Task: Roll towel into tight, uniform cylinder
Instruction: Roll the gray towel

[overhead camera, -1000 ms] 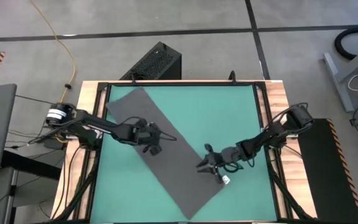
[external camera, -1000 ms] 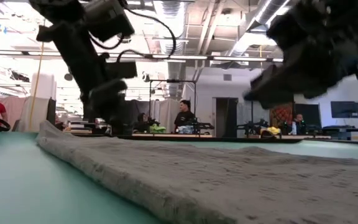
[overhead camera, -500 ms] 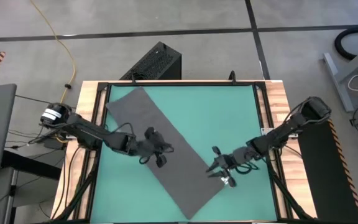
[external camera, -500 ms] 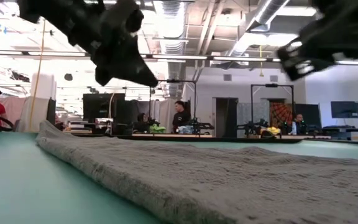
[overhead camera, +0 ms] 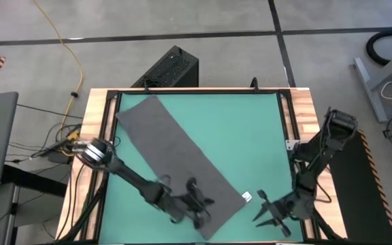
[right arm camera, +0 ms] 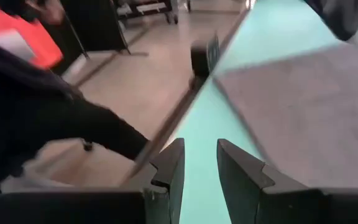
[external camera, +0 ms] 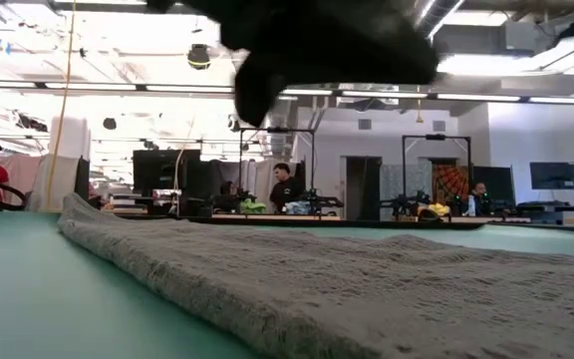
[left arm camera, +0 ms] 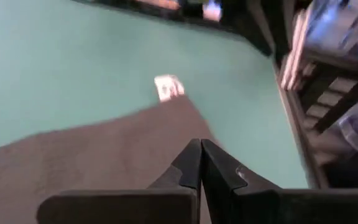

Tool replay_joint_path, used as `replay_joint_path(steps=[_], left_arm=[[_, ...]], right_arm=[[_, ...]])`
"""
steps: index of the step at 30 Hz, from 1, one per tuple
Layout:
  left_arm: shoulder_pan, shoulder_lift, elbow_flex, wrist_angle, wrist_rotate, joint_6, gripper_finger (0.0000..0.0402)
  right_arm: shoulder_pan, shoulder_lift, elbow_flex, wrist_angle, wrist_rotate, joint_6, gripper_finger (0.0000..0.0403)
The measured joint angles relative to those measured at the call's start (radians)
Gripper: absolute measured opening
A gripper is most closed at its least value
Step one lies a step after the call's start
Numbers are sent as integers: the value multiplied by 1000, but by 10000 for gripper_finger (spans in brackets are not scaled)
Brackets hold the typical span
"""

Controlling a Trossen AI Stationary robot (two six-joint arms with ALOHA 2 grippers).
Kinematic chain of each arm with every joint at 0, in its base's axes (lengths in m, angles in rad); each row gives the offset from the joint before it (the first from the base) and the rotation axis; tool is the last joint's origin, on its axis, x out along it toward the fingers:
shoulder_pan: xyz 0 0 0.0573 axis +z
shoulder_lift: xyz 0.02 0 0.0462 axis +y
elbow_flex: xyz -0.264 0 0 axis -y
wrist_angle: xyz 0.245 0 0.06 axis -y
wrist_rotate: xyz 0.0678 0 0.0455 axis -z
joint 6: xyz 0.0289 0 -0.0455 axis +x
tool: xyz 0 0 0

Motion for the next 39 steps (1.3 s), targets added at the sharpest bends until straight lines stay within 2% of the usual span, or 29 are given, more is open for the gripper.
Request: replay_joint_path(steps=[4,8,10,14,19,21,25,28,33,35,39], left_arm=[[-9,137,269,-283,22,-24,0],[-11,260,504,-498,63,-28,0],[-11,307,614,-552,102,-7,4],[-10,368,770,-667,165,34,30],[-11,374,806,-732,166,-25,91],[-17,374,806,-734,177,-38,118],[-33,386,806,-740,211,-53,165],[-44,390,805,-747,195,-53,186],[-55,389,805,-747,168,-53,194],[-59,389,805,-760,167,-54,194],[-64,389,805,-805,166,-53,194]], right_arm=[[32,117,17,8,23,-9,120],[24,205,77,-1,26,-154,120],[14,228,111,-18,26,-225,120],[-6,228,190,-204,94,-260,125],[-57,203,302,-545,107,-223,165],[-84,206,324,-631,97,-218,187],[-140,206,325,-684,49,-254,228],[-181,212,323,-695,23,-311,241],[-246,248,327,-698,-85,-342,232],[-261,277,328,-706,-92,-340,221],[-280,317,330,-730,-90,-334,173]])
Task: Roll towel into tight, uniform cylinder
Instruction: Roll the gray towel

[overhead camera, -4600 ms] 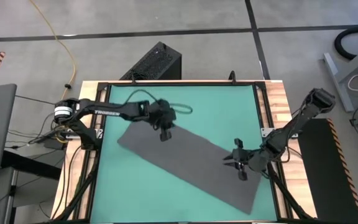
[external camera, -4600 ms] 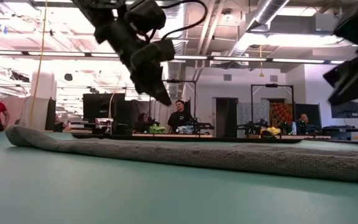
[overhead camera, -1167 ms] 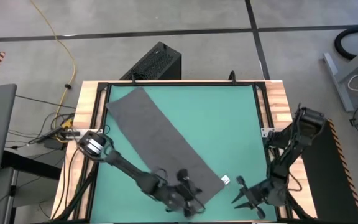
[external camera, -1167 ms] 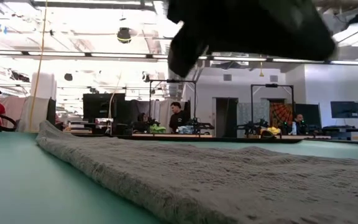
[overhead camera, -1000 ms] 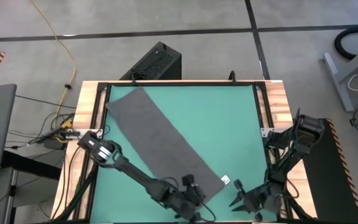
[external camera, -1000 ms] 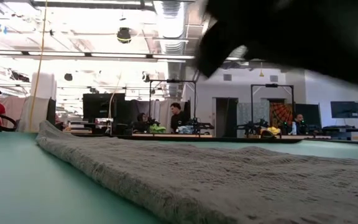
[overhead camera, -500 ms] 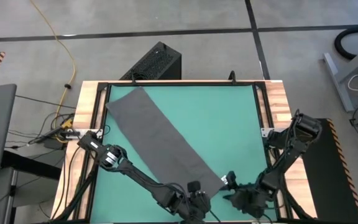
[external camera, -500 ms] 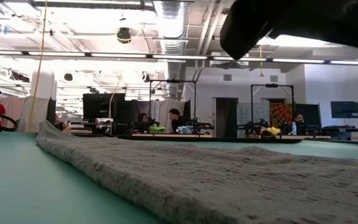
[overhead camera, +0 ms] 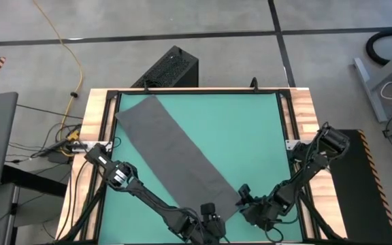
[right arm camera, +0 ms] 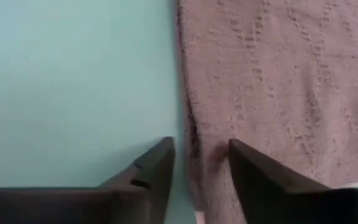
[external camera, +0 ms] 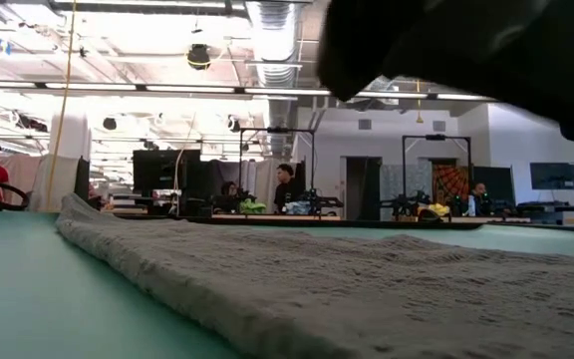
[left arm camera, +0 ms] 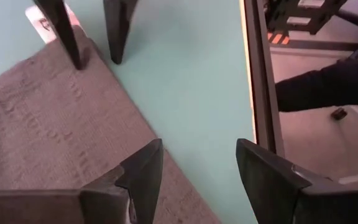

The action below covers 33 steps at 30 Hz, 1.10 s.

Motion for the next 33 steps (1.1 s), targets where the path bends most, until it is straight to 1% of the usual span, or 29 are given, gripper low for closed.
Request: replay_joint_path(steps=[2,5,6,7,12,15,18,20,25,28,32,33], left_arm=[[0,0,0,7,0,1,194],[1,-1,0,8,0,11,194],[1,-1,0,7,-1,20,194],[3,-1,0,7,-3,34,194],[16,-1,0,28,-47,64,194],[27,0,0,79,-41,64,194],[34,24,1,174,-29,126,194],[33,48,0,236,-26,184,194],[26,48,0,217,-55,256,194],[16,48,-1,190,-43,304,194],[-1,71,0,128,-57,295,194],[-2,83,0,142,-59,293,194]], right_arm=[[-3,4,2,-39,-3,6,128],[-3,-10,3,-125,-5,8,44],[-5,-19,1,-150,-8,1,24],[-6,-31,0,-173,-15,-1,17],[-7,-128,-8,-372,-44,46,21],[-9,-198,-12,-447,-126,68,13],[-8,-250,-14,-455,-206,89,10],[-6,-273,-12,-450,-209,107,10],[-6,-277,-11,-460,-207,132,9],[-6,-270,-11,-458,-207,141,9],[-5,-271,-11,-452,-207,159,9],[-4,-271,-11,-447,-207,161,9]])
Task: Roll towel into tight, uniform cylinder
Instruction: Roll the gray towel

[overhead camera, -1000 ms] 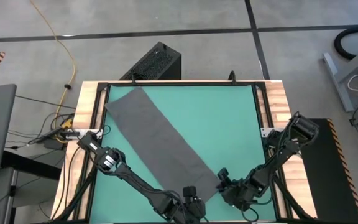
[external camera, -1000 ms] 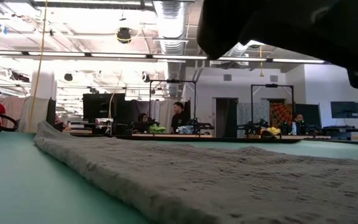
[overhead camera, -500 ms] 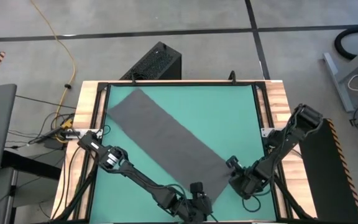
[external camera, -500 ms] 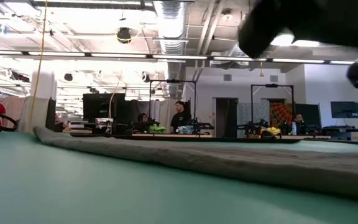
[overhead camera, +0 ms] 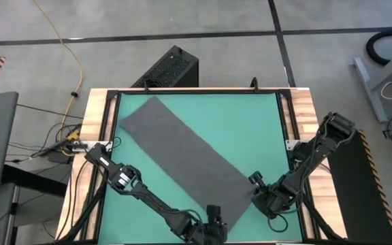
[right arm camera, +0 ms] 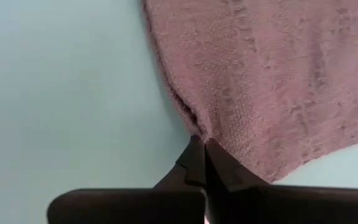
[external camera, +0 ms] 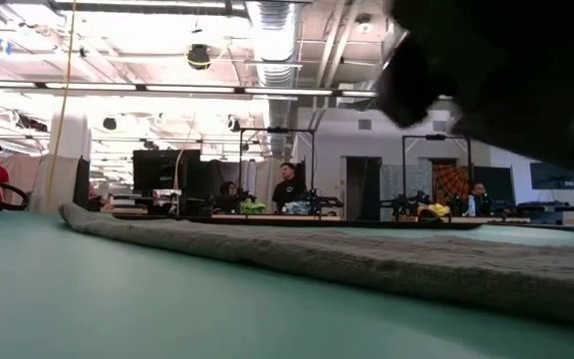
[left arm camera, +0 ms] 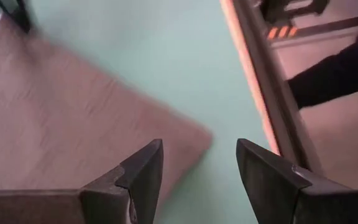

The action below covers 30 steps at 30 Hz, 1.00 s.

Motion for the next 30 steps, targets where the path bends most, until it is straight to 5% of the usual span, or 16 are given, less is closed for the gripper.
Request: replay_joint_path(steps=[4,9,21,30], left_arm=[[5,9,1,-3,23,8,194],[13,13,1,-33,-81,66,194],[52,14,37,-66,138,214,194],[56,9,271,-391,229,302,194]], right_arm=[[-1,0,1,5,4,2,14],[-1,0,2,10,4,26,16],[6,0,2,7,3,44,17],[4,-1,3,1,4,41,18]])
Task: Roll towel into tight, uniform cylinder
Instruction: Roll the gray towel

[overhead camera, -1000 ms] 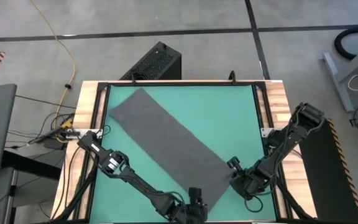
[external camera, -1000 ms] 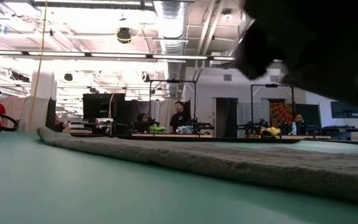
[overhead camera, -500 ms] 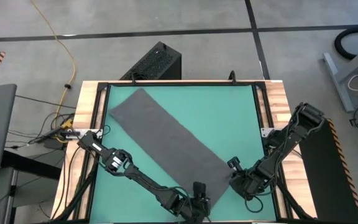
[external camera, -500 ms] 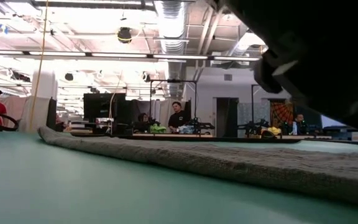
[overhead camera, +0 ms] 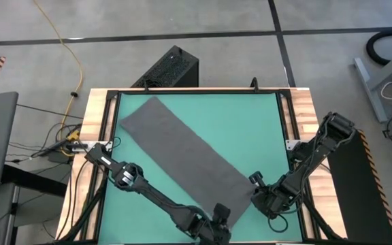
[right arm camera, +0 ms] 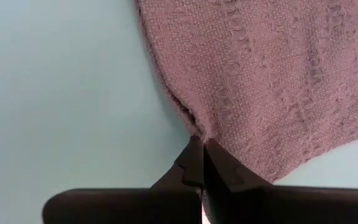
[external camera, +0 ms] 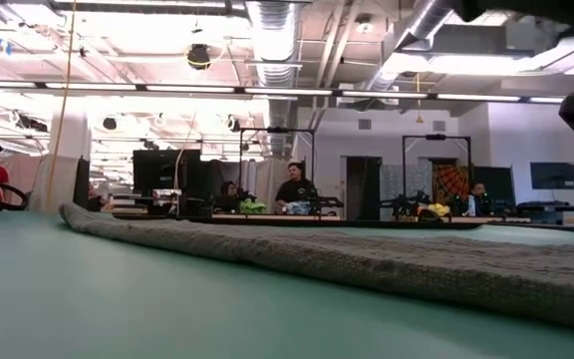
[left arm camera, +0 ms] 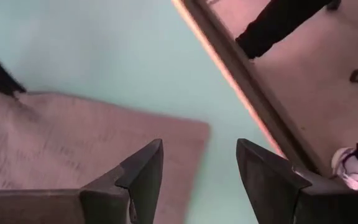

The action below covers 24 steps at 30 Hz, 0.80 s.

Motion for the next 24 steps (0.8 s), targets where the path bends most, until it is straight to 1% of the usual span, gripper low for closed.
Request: replay_joint_path(steps=[2,6,9,14,17,21,24], left_arm=[[11,-1,-4,-5,30,-8,194],[39,5,-7,-34,122,-21,194],[58,5,-6,-50,155,-34,194],[65,21,-2,-37,216,-11,194],[64,52,-6,-66,219,-10,194],[66,72,-4,-25,234,-10,194],[67,89,1,-39,209,-29,179]], right_arm=[[-2,0,0,0,0,0,18],[-13,-1,0,3,1,1,18],[-20,-1,0,6,1,2,18],[-20,-1,0,6,3,2,18],[-25,-1,0,7,4,1,18],[-40,-3,0,11,4,1,18],[-48,-3,0,11,3,1,18]])
